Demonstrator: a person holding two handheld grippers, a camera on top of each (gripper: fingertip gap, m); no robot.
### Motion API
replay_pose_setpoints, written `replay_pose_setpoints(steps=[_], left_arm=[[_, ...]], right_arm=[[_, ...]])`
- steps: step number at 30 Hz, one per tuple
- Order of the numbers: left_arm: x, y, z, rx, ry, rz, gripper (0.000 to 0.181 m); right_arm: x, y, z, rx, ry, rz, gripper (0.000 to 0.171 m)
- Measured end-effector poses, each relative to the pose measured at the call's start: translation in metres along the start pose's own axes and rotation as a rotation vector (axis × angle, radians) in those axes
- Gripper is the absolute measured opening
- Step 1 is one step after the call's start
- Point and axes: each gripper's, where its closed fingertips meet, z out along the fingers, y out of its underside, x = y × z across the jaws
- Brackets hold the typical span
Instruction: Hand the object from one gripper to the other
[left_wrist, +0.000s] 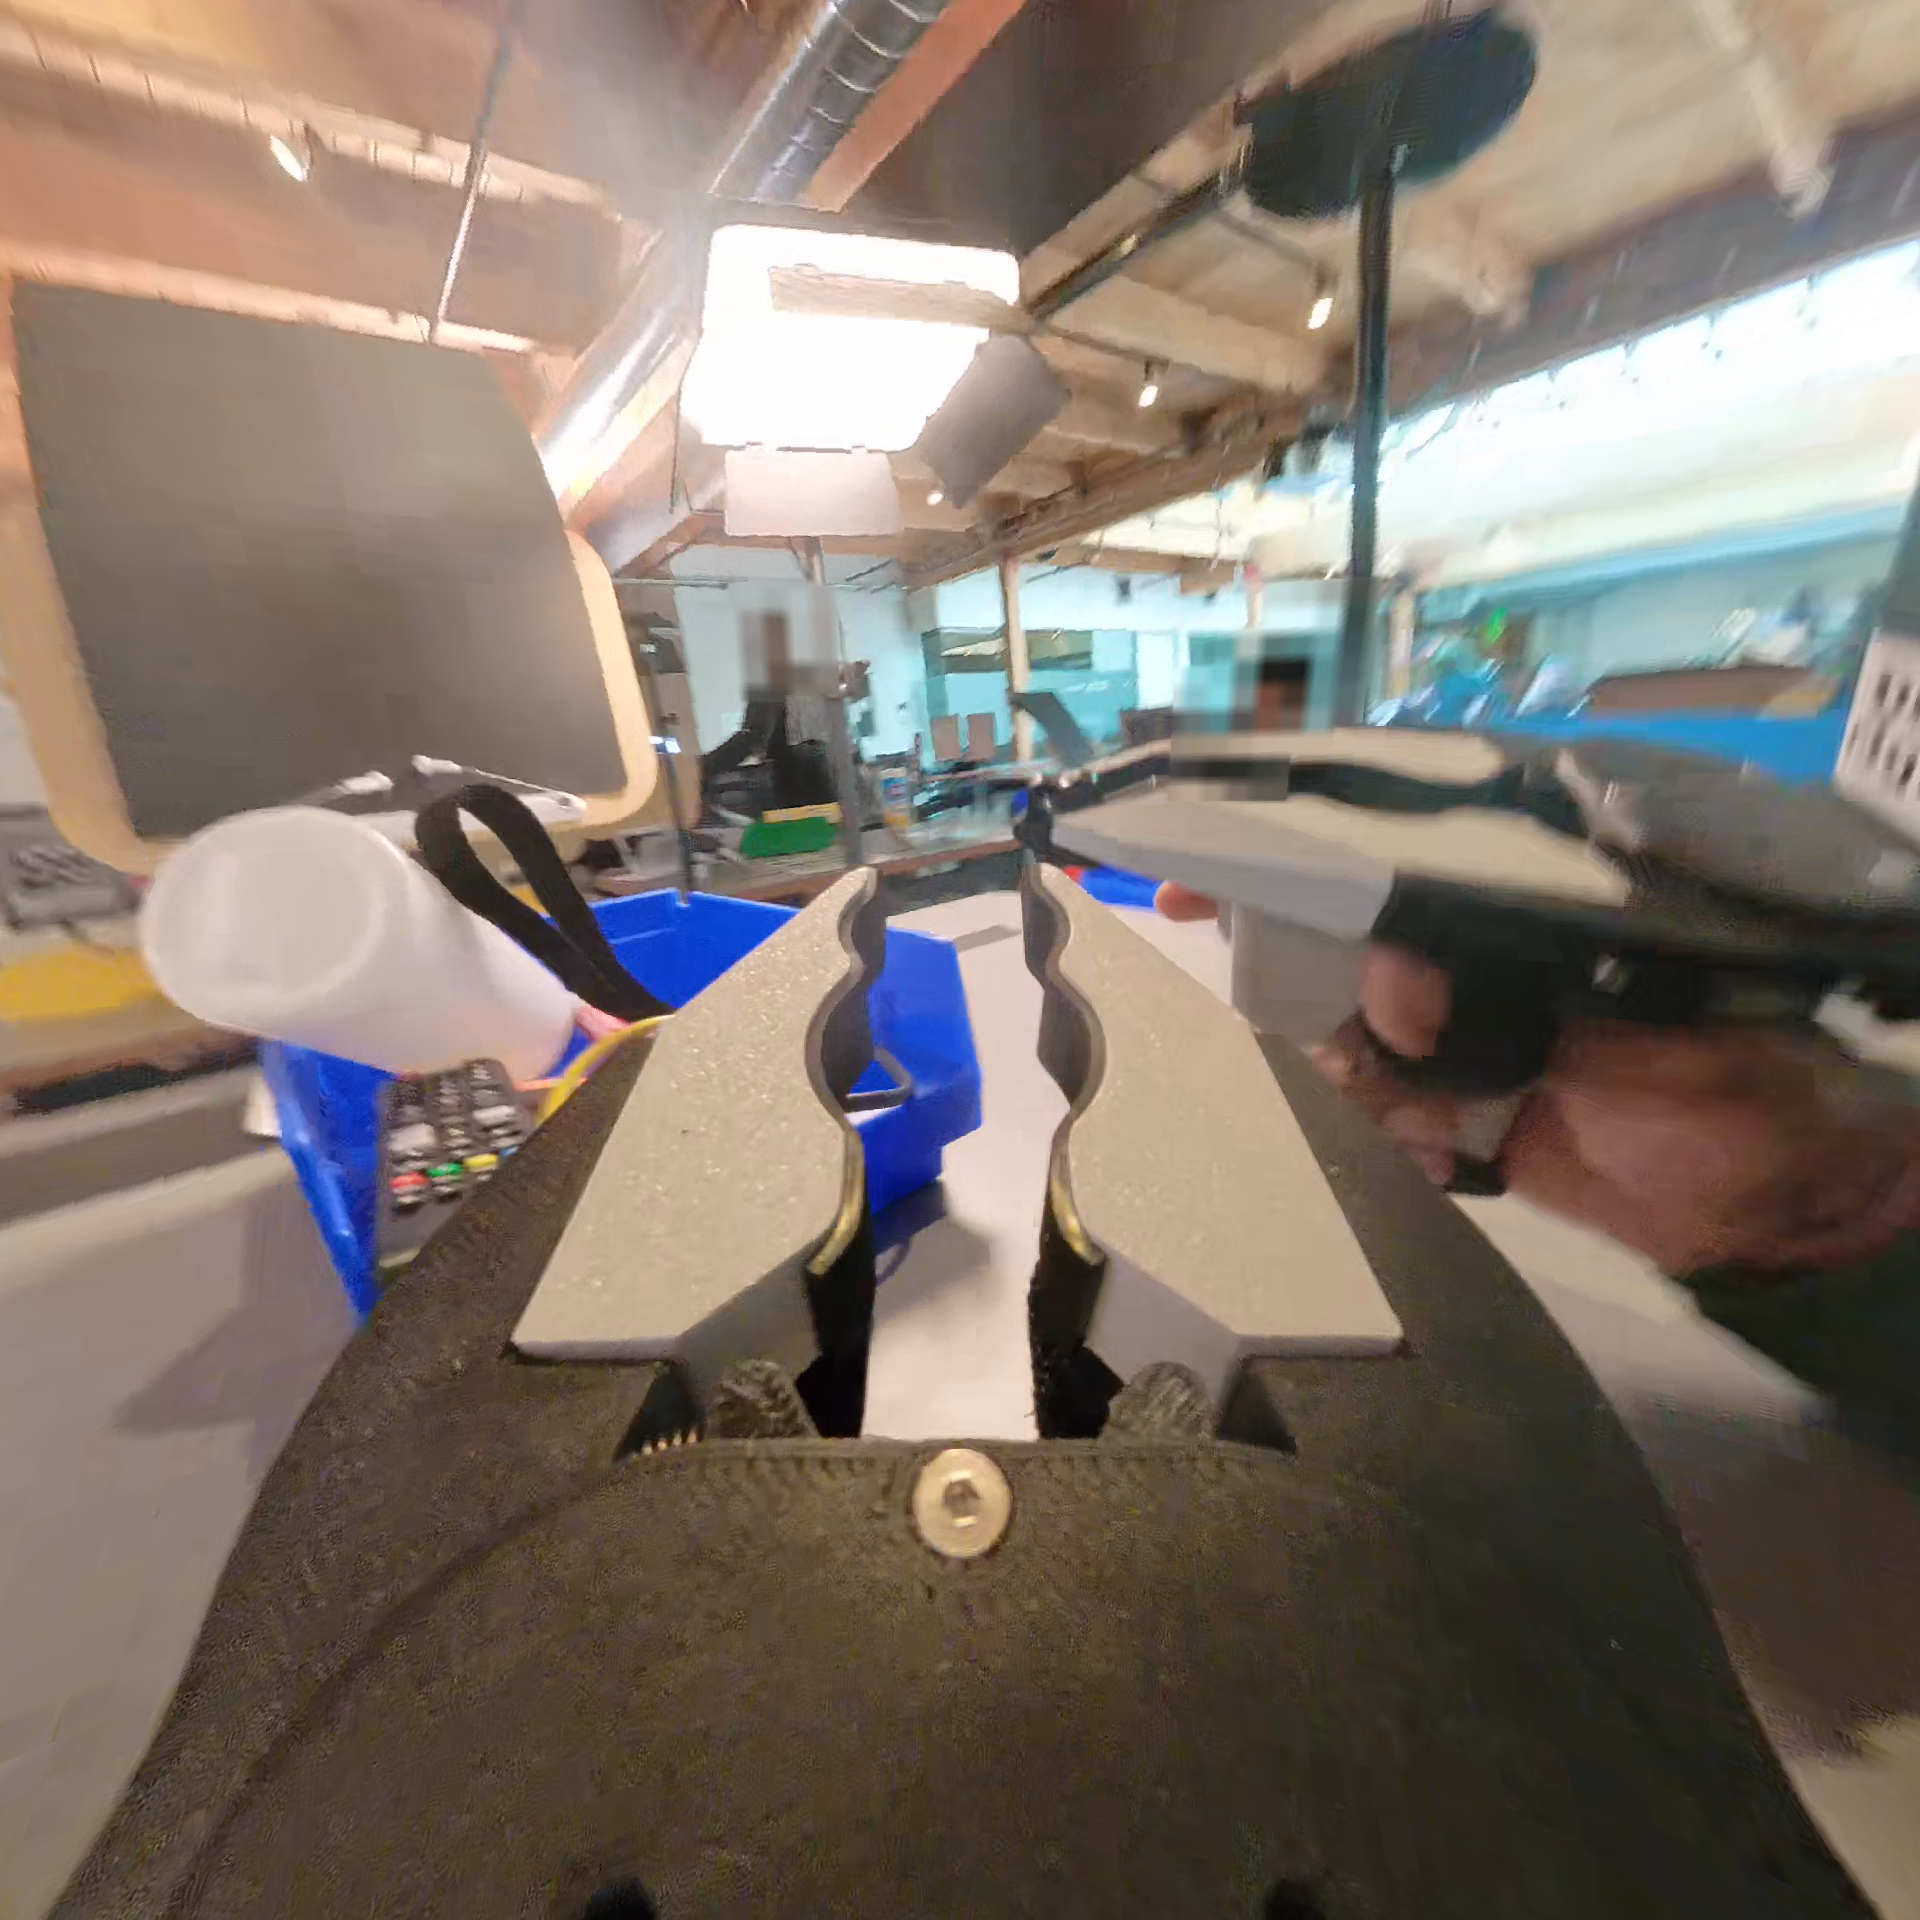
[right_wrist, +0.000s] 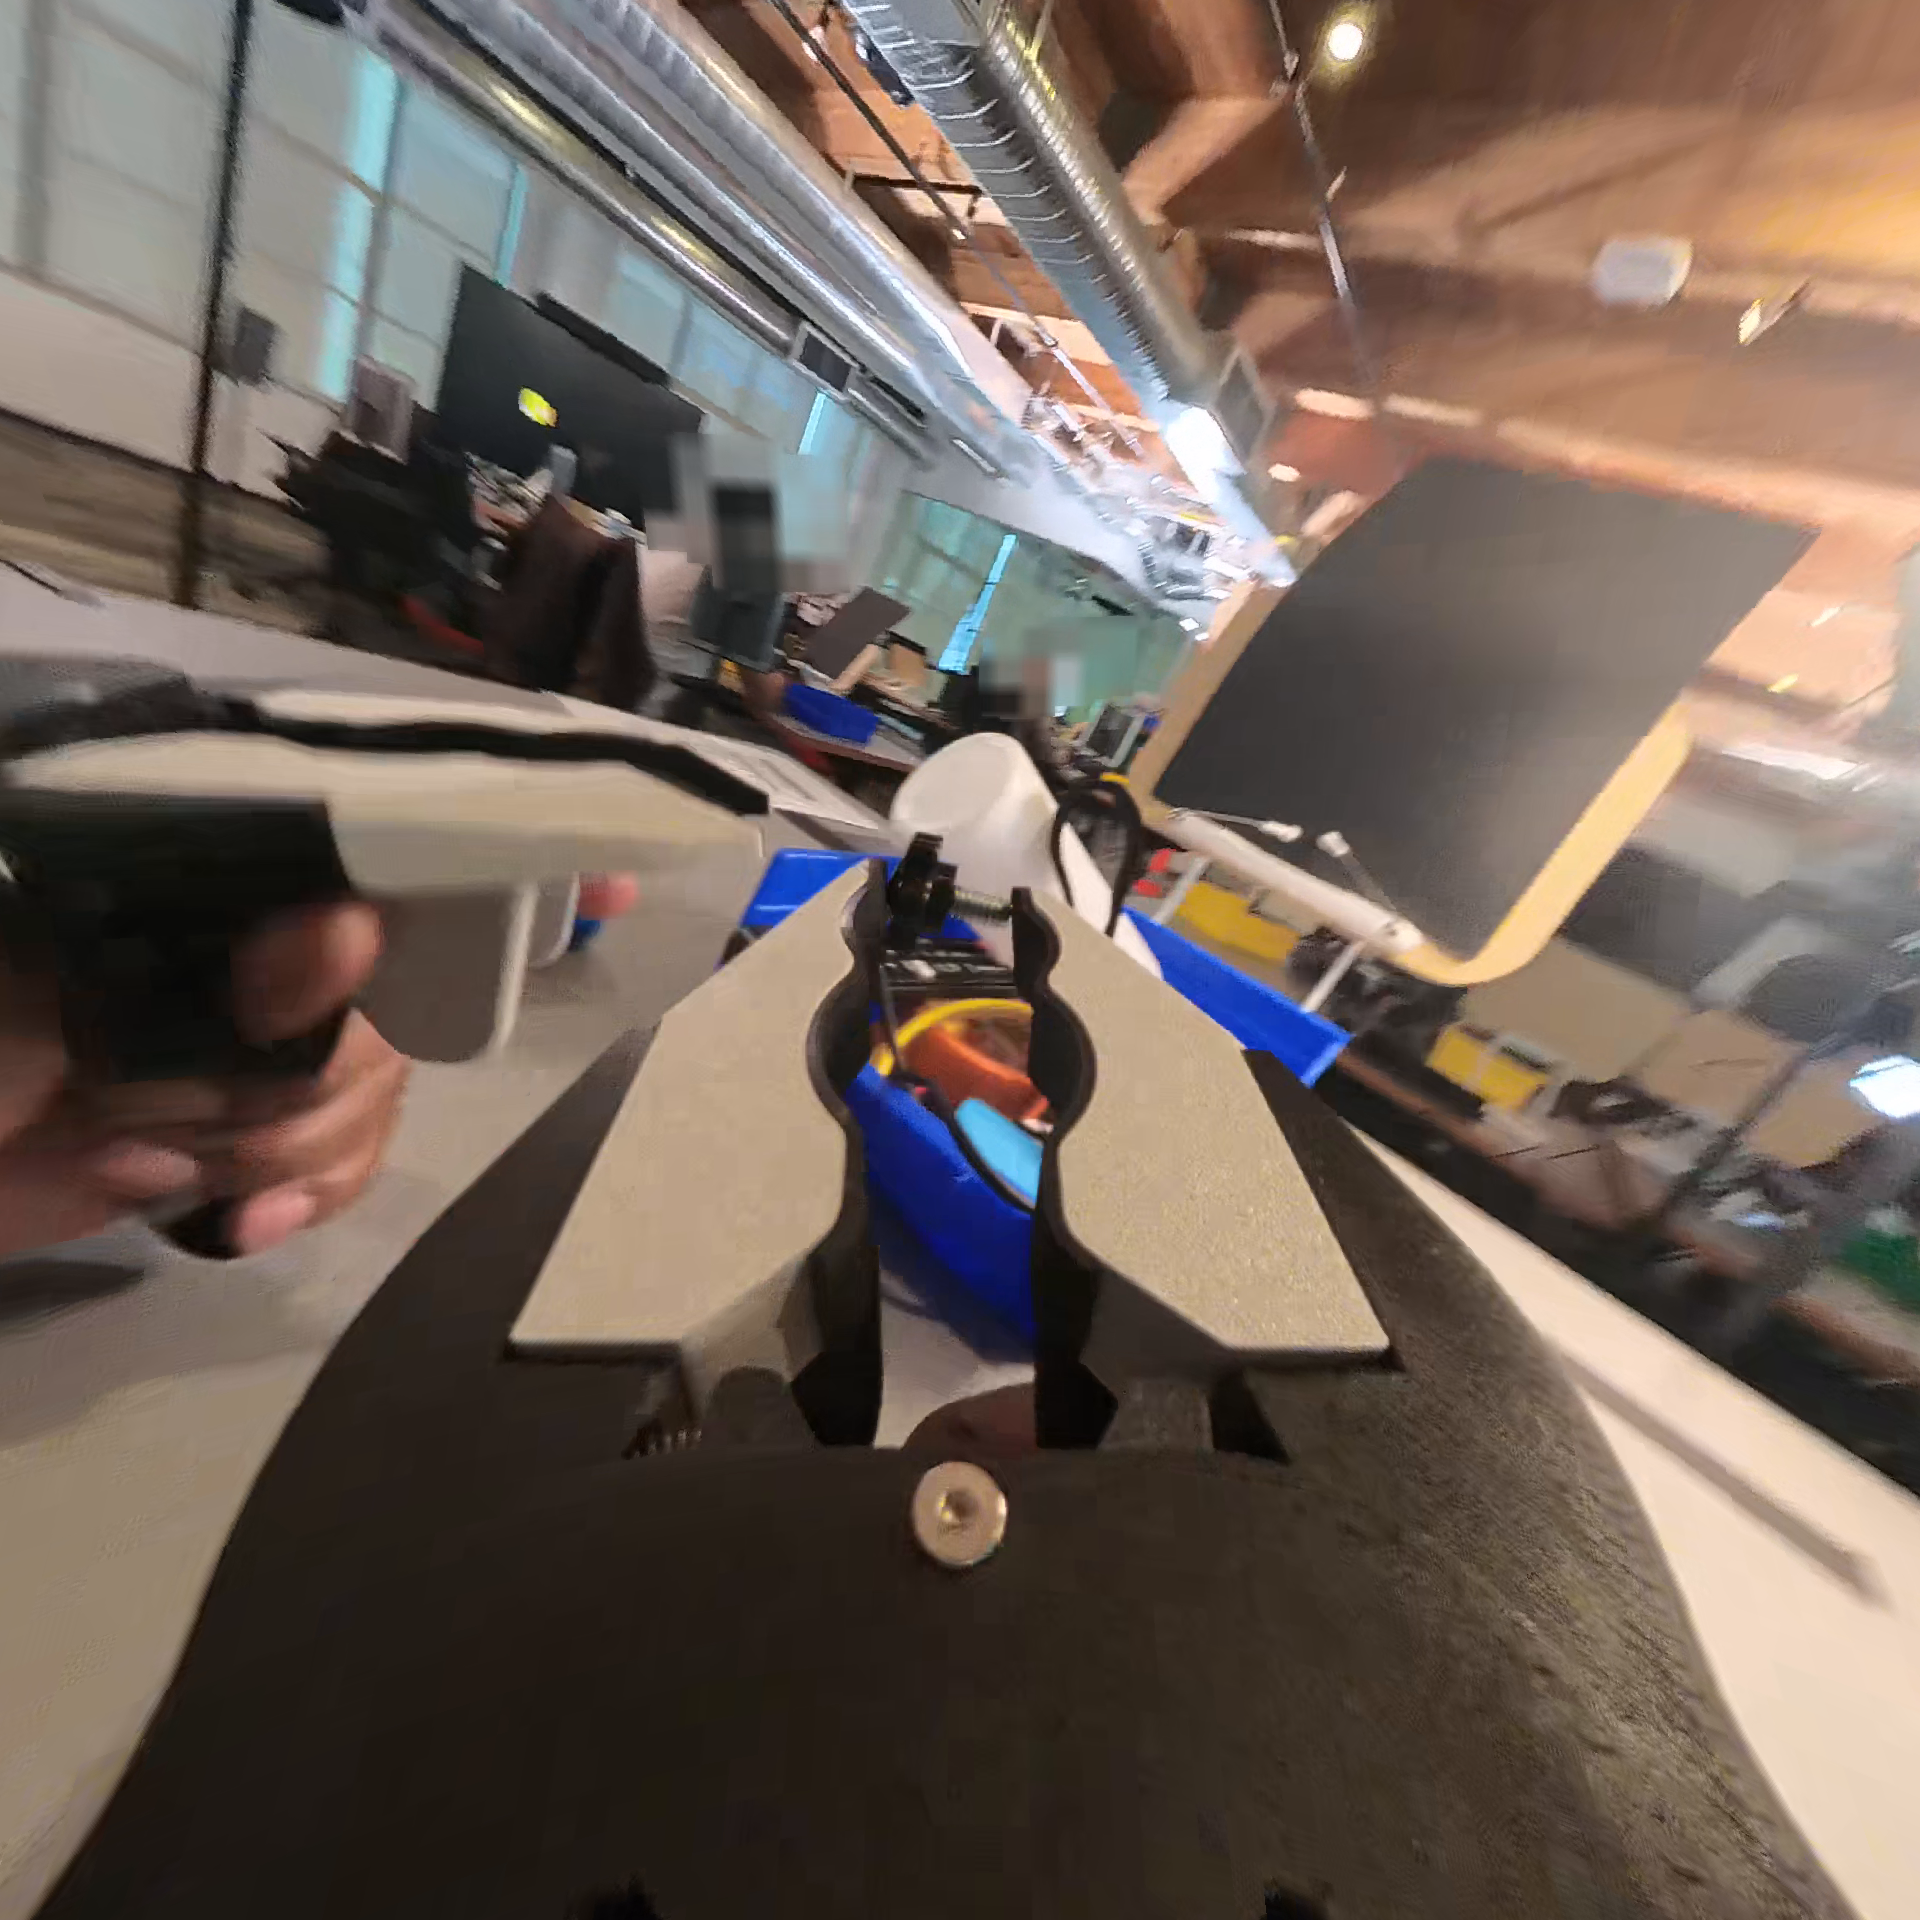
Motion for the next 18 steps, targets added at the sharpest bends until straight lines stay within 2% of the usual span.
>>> replay_pose_setpoints(steps=[3, 8, 18], left_arm=[[-0.001, -0.011, -0.004, 0.077, 0.107, -0.251, 0.029], [0.013, -0.006, -0.001, 0.045, 0.31, -0.562, 0.04], [0.019, -0.003, 0.0, 0.025, 0.336, -0.563, 0.041]], right_arm=[[-0.004, -0.002, 0.0, 0.004, 0.063, -0.195, 0.024], [-0.016, -0.008, 0.0, 0.042, 0.091, -0.392, 0.025], [-0.032, -0.009, 0.0, 0.066, 0.07, -0.538, 0.025]])
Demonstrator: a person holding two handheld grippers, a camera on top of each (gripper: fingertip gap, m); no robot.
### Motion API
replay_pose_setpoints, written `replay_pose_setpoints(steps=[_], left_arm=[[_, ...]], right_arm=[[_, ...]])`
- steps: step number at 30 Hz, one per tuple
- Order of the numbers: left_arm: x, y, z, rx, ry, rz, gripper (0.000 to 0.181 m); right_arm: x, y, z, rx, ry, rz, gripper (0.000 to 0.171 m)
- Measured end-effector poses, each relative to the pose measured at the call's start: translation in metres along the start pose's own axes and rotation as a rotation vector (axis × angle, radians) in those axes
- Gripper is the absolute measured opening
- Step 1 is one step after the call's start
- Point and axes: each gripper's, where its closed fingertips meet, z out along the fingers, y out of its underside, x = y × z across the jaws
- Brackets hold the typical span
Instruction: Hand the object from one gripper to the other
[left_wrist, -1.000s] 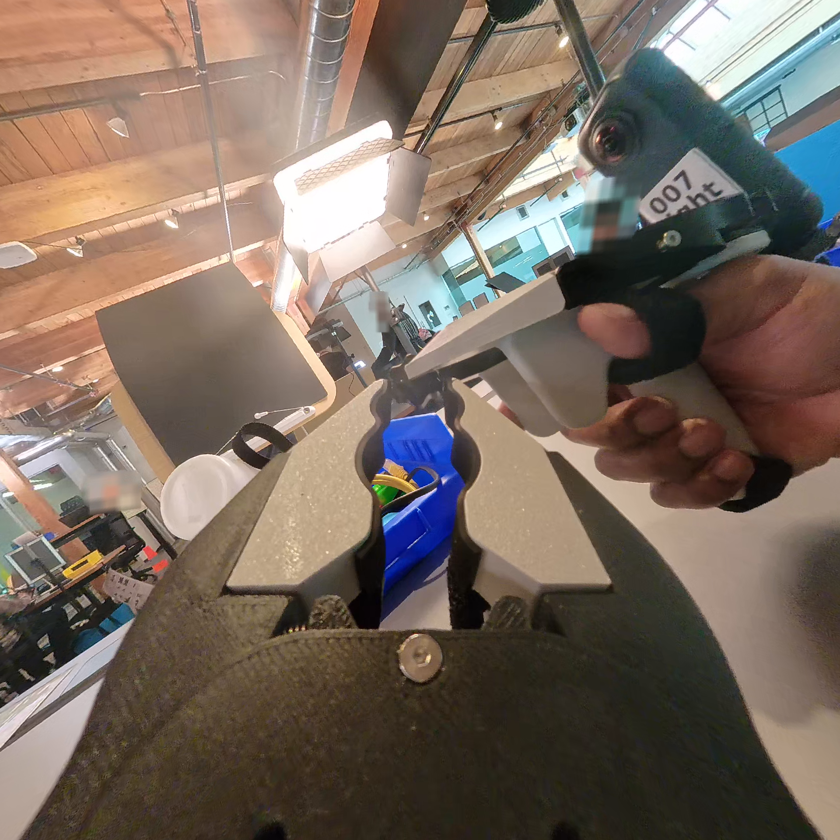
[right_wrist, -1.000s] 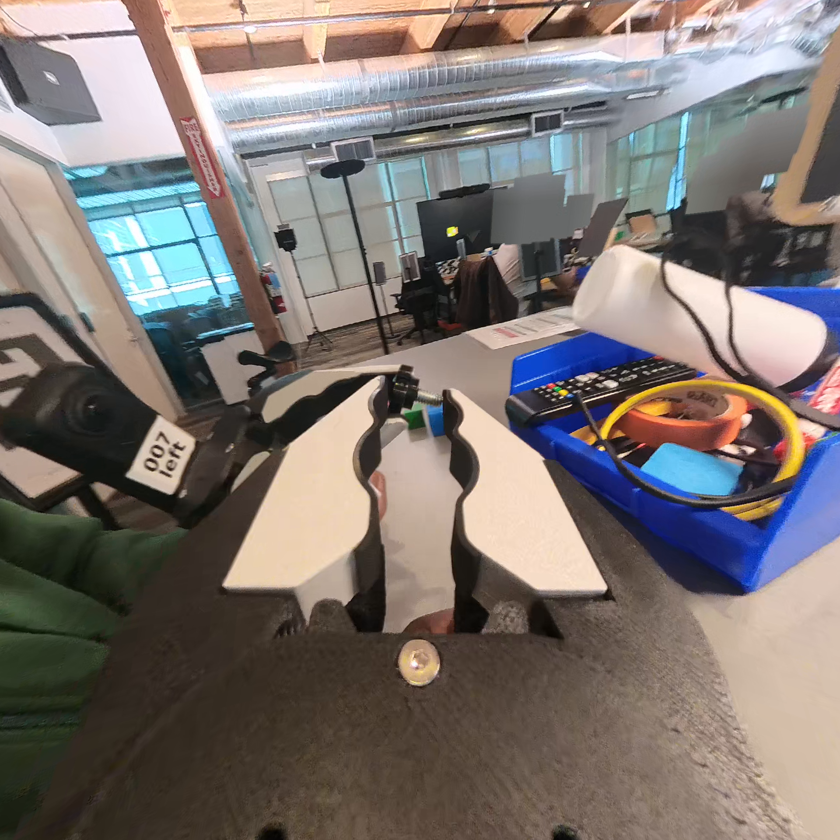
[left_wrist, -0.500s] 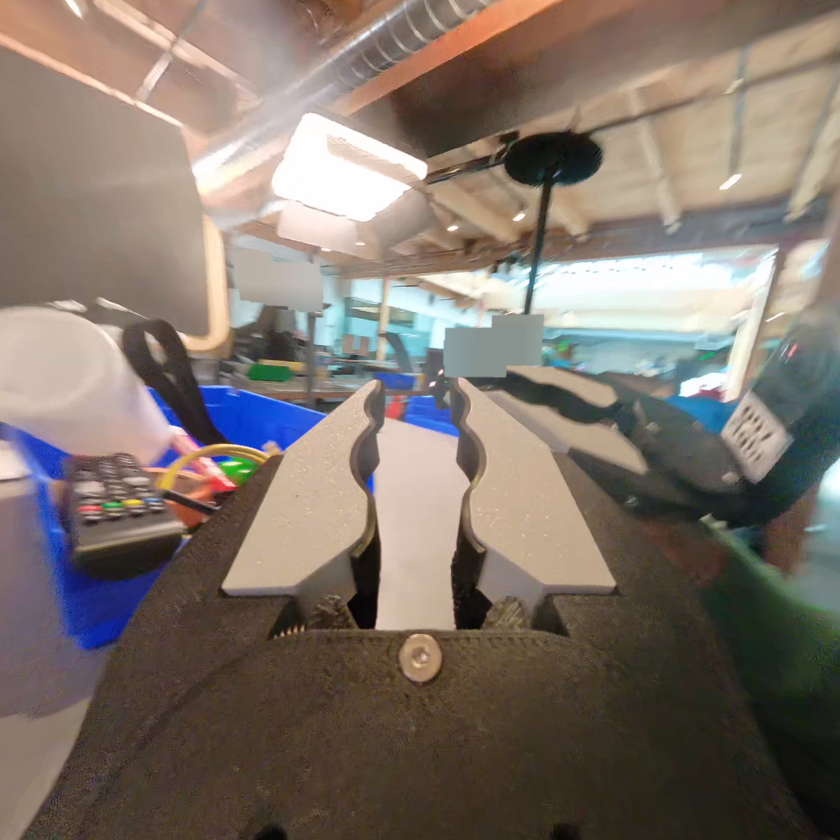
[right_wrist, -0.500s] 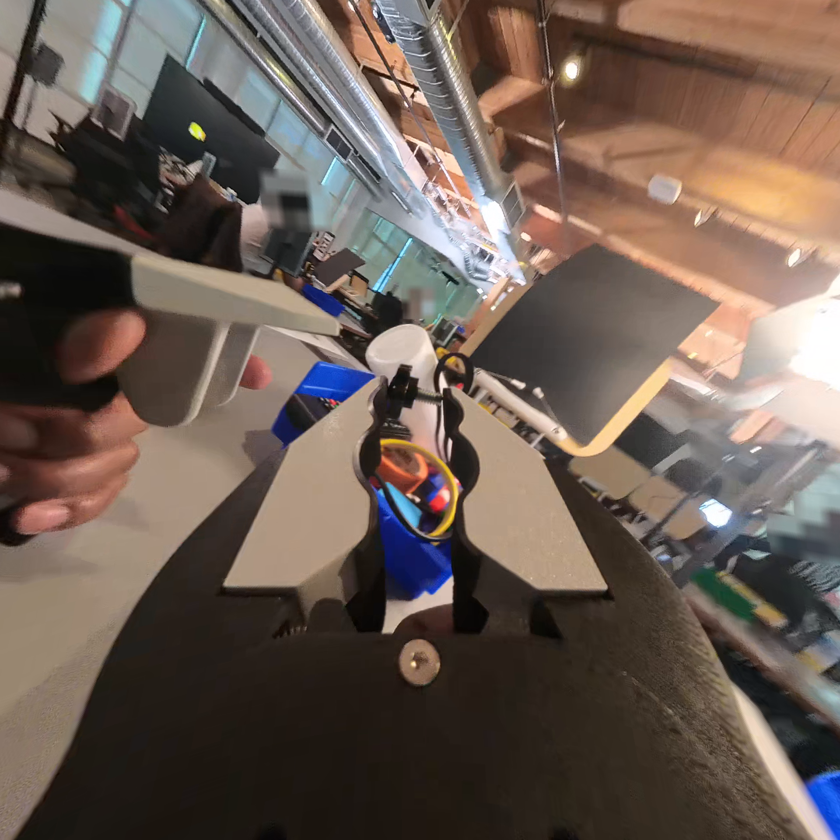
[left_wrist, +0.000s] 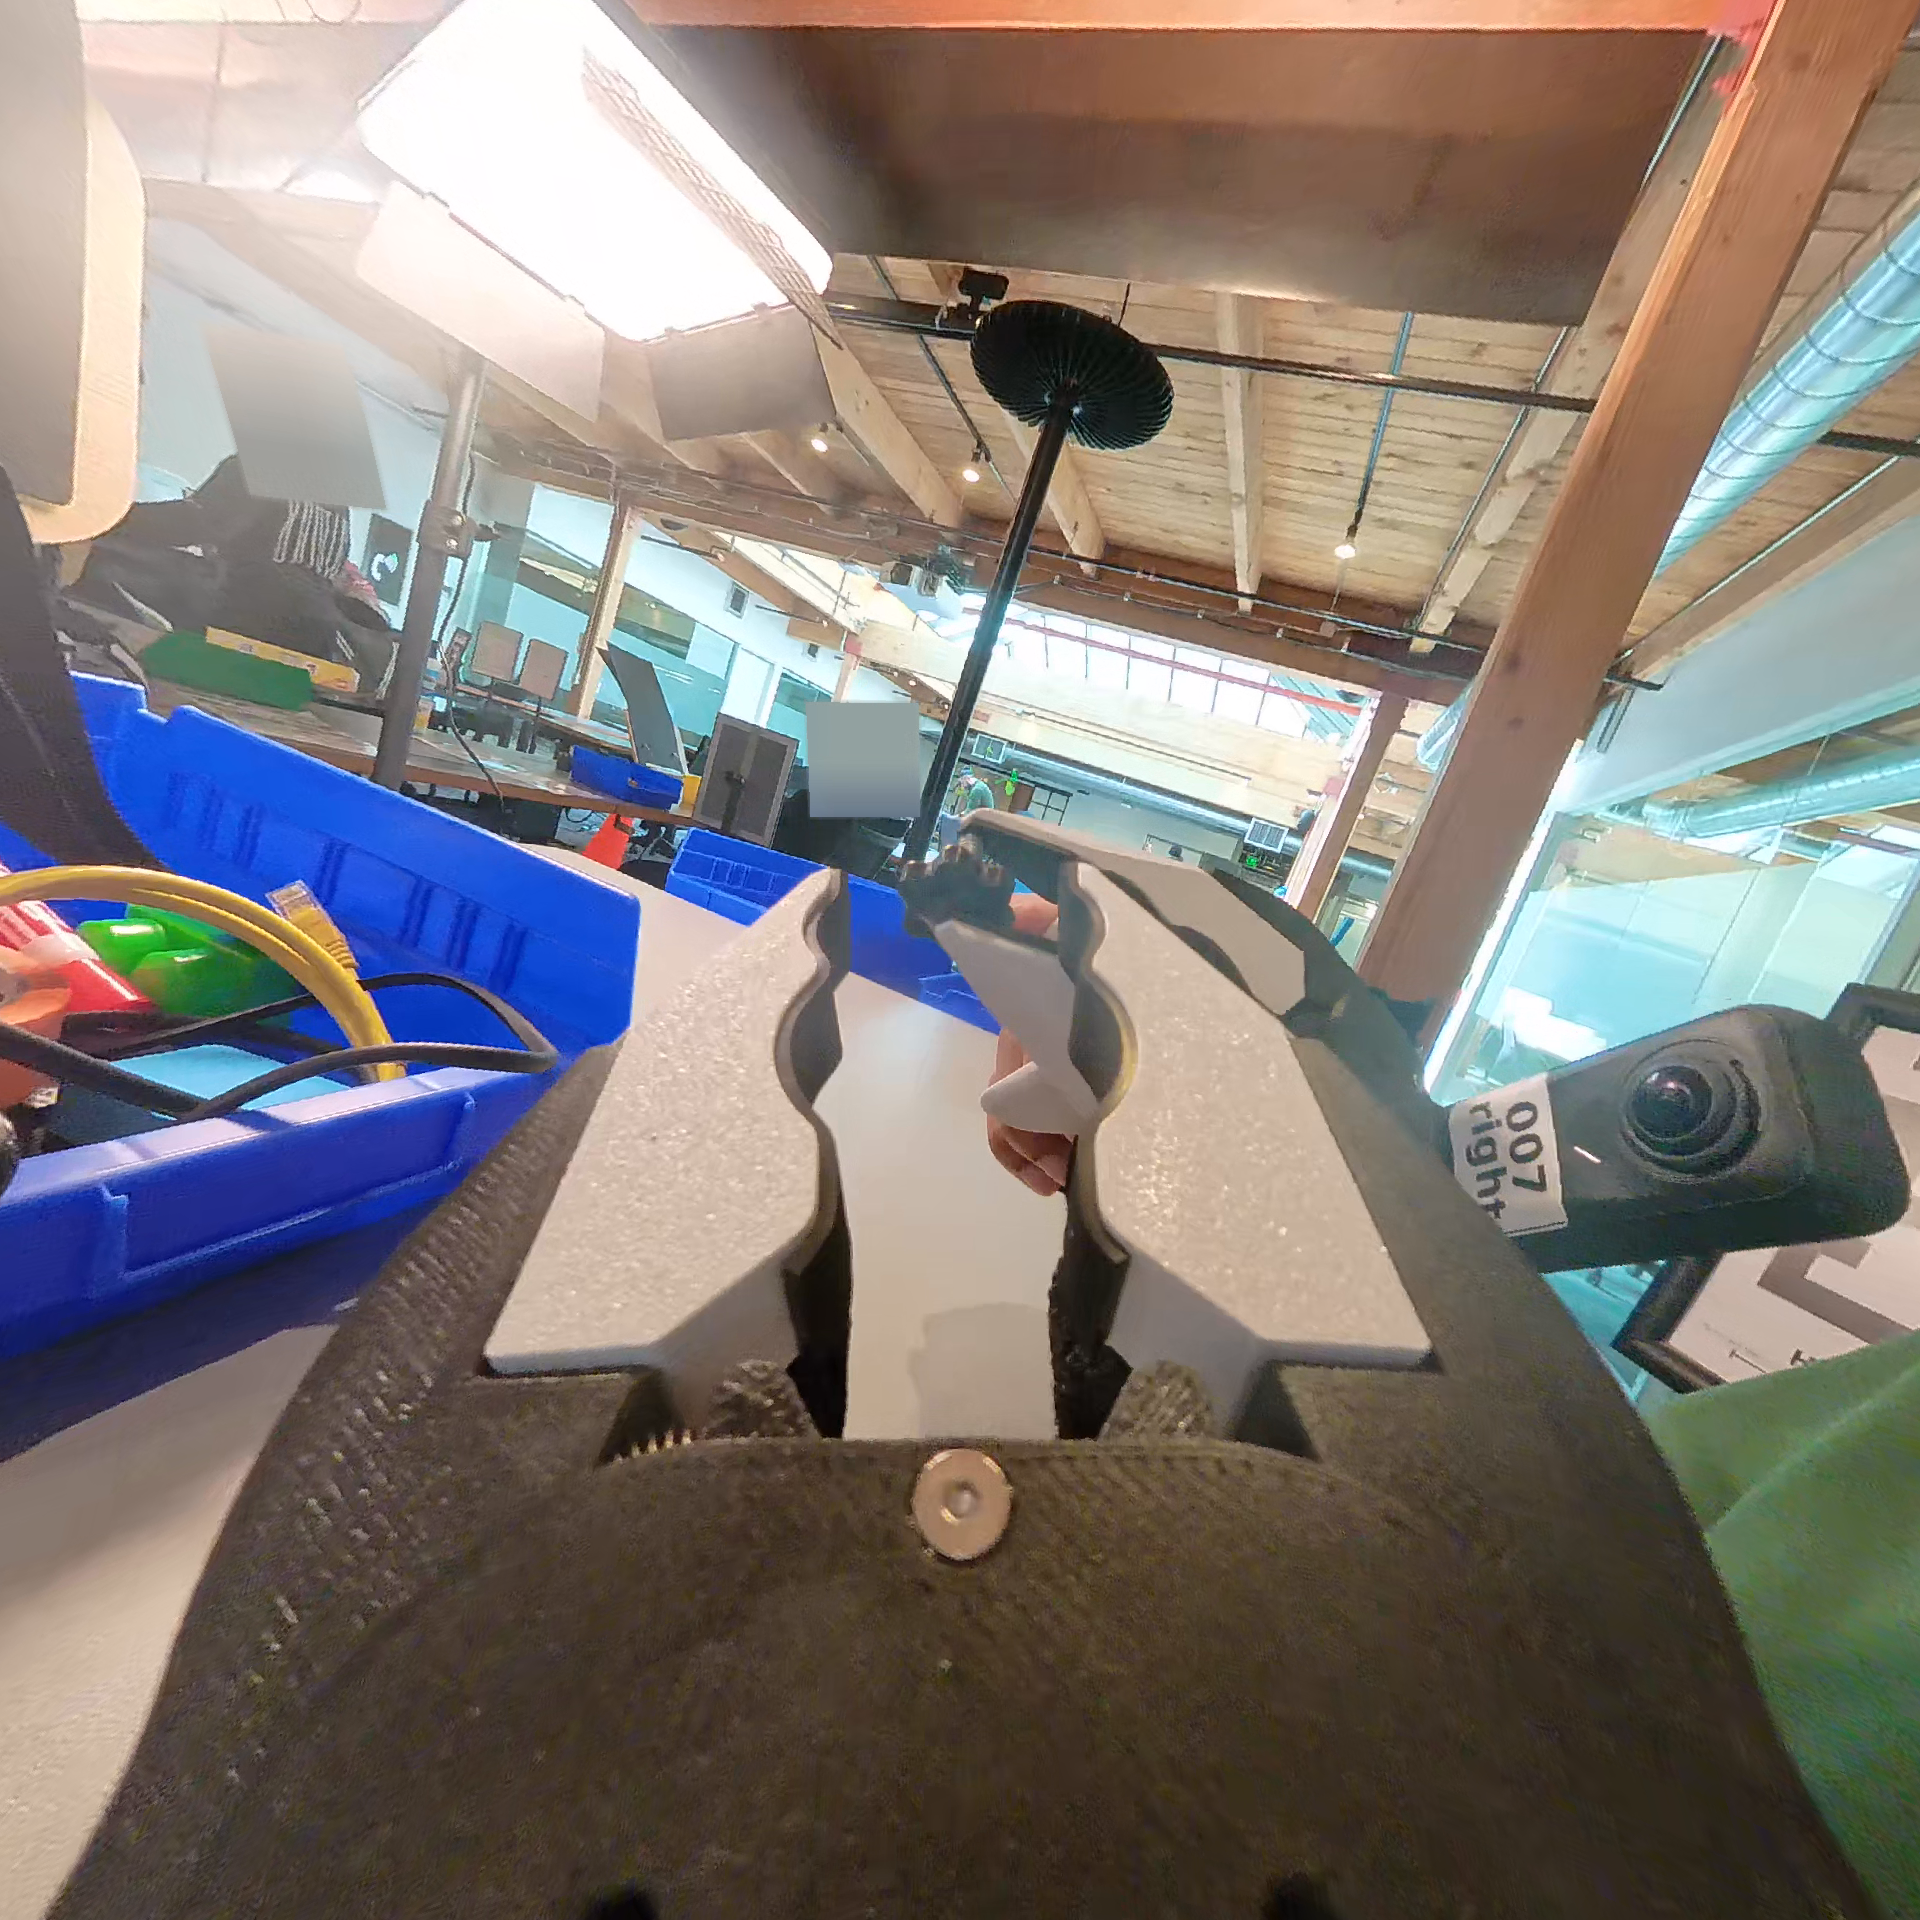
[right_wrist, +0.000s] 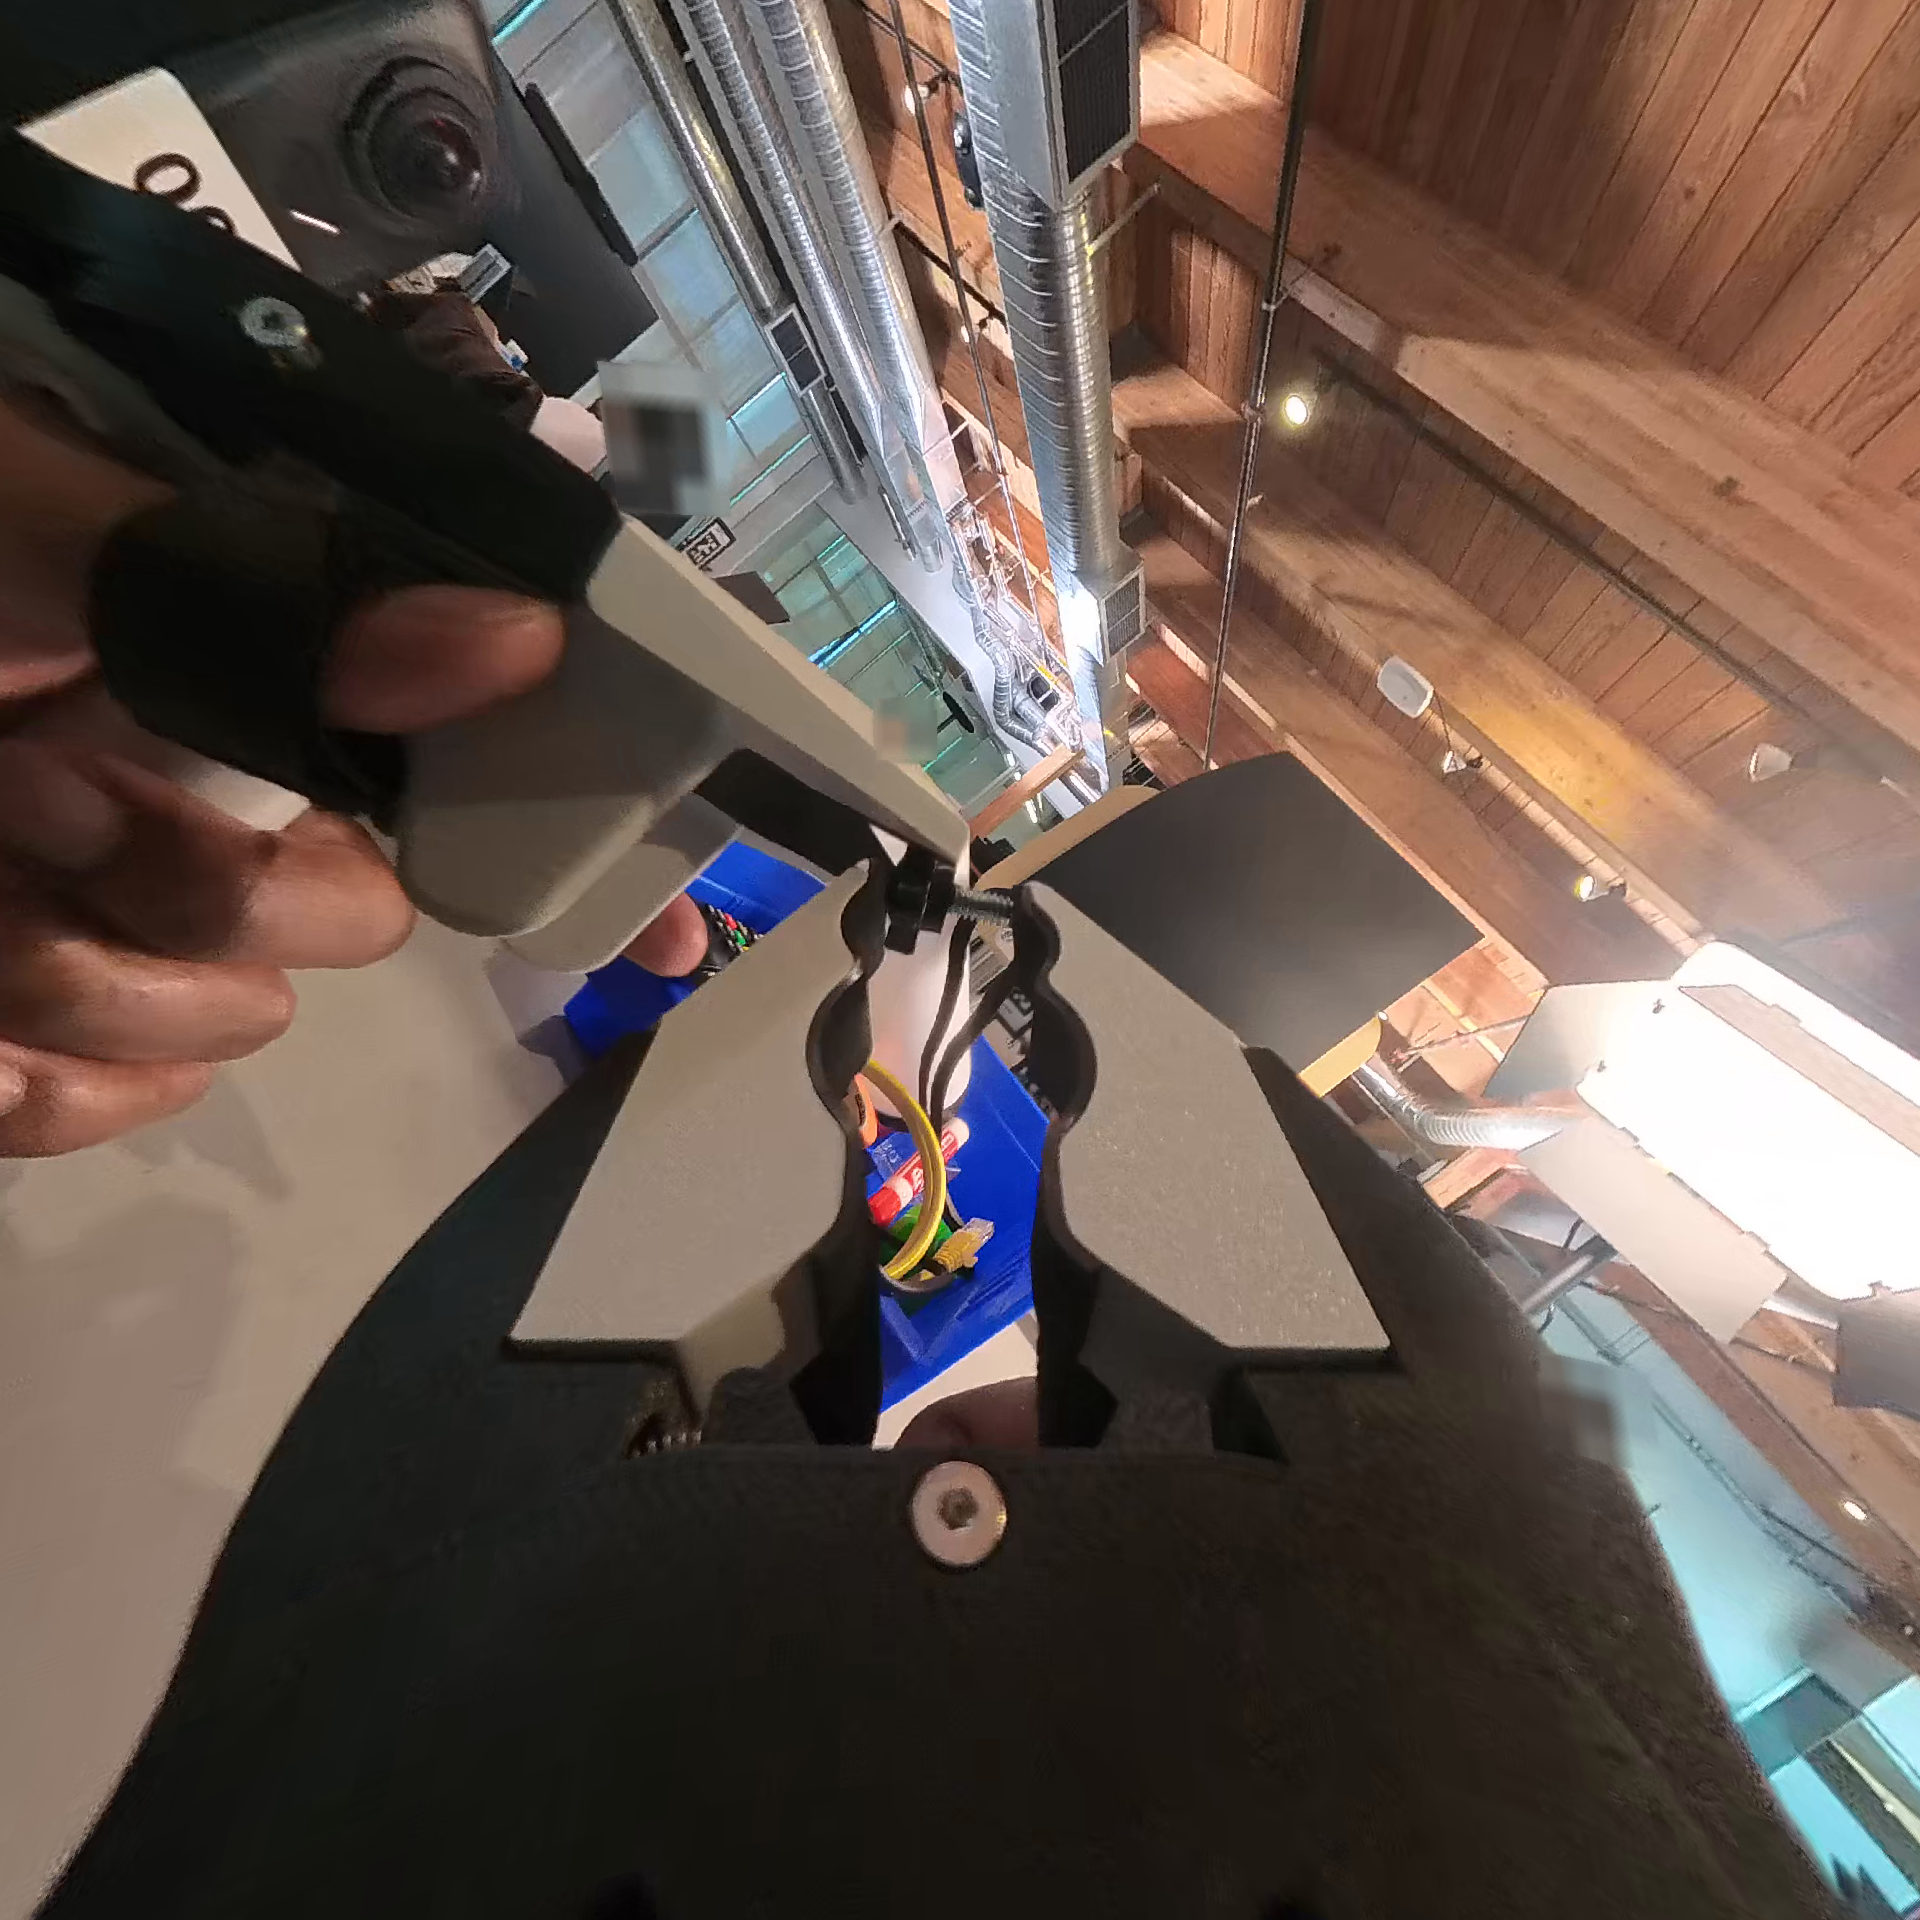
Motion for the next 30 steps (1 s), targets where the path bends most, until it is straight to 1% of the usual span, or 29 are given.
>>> replay_pose_setpoints(steps=[11, 15, 20, 22, 25, 28, 30], left_arm=[[0.006, 0.004, 0.001, -0.015, 0.045, -0.021, 0.036], [0.009, 0.003, 0.0, -0.007, 0.07, -0.03, 0.026], [0.008, 0.0, -0.001, 0.003, 0.061, -0.005, 0.023], [0.008, -0.002, -0.002, 0.015, 0.049, 0.02, 0.023], [0.006, -0.009, -0.005, 0.048, 0.036, 0.031, 0.023], [0.006, -0.015, -0.008, 0.085, 0.049, 0.008, 0.023], [0.01, -0.018, -0.009, 0.104, 0.089, -0.028, 0.023]], right_arm=[[-0.003, -0.008, -0.002, 0.043, -0.002, -0.023, 0.024], [-0.004, -0.009, -0.002, 0.048, -0.007, -0.03, 0.024], [-0.005, -0.011, -0.001, 0.056, -0.012, -0.011, 0.025], [-0.005, -0.012, -0.002, 0.064, -0.027, 0.037, 0.026], [-0.003, -0.012, -0.003, 0.075, -0.085, 0.176, 0.028], [0.002, -0.014, -0.006, 0.096, -0.149, 0.368, 0.028], [0.008, -0.015, -0.008, 0.119, -0.191, 0.513, 0.027]])
